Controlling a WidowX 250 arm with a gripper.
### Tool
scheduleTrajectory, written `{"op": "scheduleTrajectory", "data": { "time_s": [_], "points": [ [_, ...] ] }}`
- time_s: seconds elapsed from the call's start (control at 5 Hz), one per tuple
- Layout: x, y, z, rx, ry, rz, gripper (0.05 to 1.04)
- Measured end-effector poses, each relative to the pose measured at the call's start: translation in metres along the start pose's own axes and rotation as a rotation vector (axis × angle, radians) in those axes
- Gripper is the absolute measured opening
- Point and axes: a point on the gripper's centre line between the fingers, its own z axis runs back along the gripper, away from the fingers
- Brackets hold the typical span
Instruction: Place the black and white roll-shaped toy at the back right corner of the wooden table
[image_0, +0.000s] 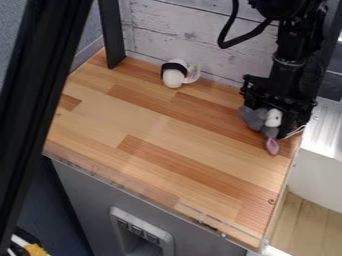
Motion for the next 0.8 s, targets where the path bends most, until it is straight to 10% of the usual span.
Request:
{"op": "scheduleTrajectory", "data": {
  "time_s": [0.8],
  "points": [
    [-0.016,0.003,0.001,-0.006,0.034,0.011,0.764]
  ]
}}
